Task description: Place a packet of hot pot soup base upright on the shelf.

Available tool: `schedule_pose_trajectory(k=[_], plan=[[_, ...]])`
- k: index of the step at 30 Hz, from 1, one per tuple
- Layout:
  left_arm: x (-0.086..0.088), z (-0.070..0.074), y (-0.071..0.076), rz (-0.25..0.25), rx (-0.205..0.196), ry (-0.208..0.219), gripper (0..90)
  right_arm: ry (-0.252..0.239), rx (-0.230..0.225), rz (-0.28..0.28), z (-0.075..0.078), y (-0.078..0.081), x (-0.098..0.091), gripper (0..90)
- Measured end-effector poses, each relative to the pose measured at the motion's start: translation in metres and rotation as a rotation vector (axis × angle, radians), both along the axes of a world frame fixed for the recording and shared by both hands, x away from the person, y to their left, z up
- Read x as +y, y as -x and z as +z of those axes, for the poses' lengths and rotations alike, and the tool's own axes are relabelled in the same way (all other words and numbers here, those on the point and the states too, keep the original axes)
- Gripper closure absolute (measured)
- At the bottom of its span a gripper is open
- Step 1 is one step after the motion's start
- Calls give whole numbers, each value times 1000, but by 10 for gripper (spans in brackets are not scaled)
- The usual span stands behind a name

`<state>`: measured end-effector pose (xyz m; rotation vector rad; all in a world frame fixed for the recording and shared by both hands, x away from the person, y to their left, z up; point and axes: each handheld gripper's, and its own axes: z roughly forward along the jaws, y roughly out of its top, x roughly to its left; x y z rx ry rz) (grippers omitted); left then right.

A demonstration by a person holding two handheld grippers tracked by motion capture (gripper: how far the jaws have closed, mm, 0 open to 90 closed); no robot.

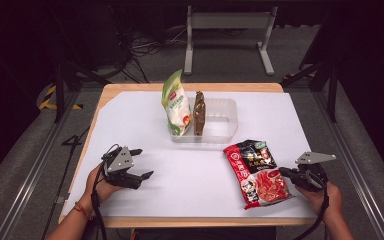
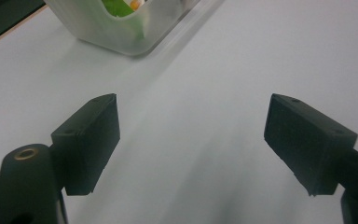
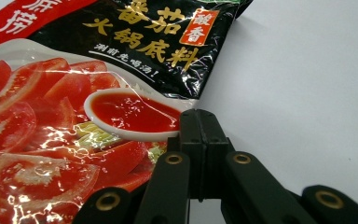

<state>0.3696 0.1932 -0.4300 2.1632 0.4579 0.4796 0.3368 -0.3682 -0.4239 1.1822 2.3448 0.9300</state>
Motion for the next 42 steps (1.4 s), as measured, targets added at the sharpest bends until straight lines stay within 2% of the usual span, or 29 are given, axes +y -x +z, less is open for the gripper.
schedule_pose_trajectory(k=[4, 6, 7, 8, 9, 10, 11, 12, 15, 16, 18, 19, 23, 26, 28, 30, 31, 33, 35, 36, 37, 40, 41, 42], plan=[[0, 0, 0, -3, -2, -4, 189, -23, 27, 13, -1, 0, -2, 900], [-1, 0, 0, -3, -3, -10, 189, -32, 51, 52, -1, 1, -3, 900], [-1, 0, 0, -3, -3, -10, 190, -32, 51, 52, -1, 1, -3, 900], [-1, 0, 0, -5, -2, -7, 190, -28, 61, 73, 0, 2, -2, 900], [-1, 0, 0, -8, 0, -6, 190, -24, 68, 117, 1, 4, 1, 900], [-1, 0, 0, -8, 0, -6, 189, -24, 68, 117, 1, 4, 1, 900], [-1, -1, 0, -7, 3, -7, 189, -29, 78, 161, 2, 5, 5, 900], [-1, -1, 0, -7, 3, -7, 189, -29, 78, 161, 2, 5, 5, 900], [-1, -1, 0, -8, 5, -8, 187, -37, 89, 211, 3, 7, 13, 900], [-1, -1, 0, -6, 7, -8, 187, -49, 95, 246, 4, 9, 18, 900], [-2, -1, -1, -5, 12, -7, 186, -54, 97, 257, 4, 9, 19, 900], [-2, -1, -1, -8, 13, -8, 185, -62, 101, 290, 4, 10, 24, 900], [-3, -2, -1, -13, 24, -1, 184, -79, 98, 322, 5, 12, 30, 900], [-4, -3, -2, -20, 47, 10, 184, -94, 111, 336, 3, 12, 33, 900], [-5, -3, -2, -26, 48, 3, 185, -105, 118, 341, 3, 11, 33, 900], [-6, -4, -2, -38, 56, 11, 187, -59, 107, 302, 4, 10, 31, 900], [-6, -4, -2, -38, 56, 11, 190, -59, 107, 302, 4, 10, 31, 900], [-7, -4, -2, -42, 71, 19, 192, -51, 109, 268, 1, 8, 30, 900], [-8, -5, -2, -51, 78, 21, 201, -64, 115, 243, -1, 6, 28, 900], [-8, -5, -2, -53, 76, 14, 201, -55, 116, 231, -1, 5, 28, 900], [-9, -5, -2, -53, 78, 13, 202, -21, 114, 206, -4, 4, 29, 900], [-9, -6, -2, -58, 81, 14, 208, -13, 121, 201, -6, 2, 30, 900], [-10, -6, -2, -58, 83, 12, 206, -36, 122, 222, -6, 2, 32, 900], [-10, -6, -2, -58, 83, 12, 204, -36, 122, 222, -6, 2, 32, 900]])
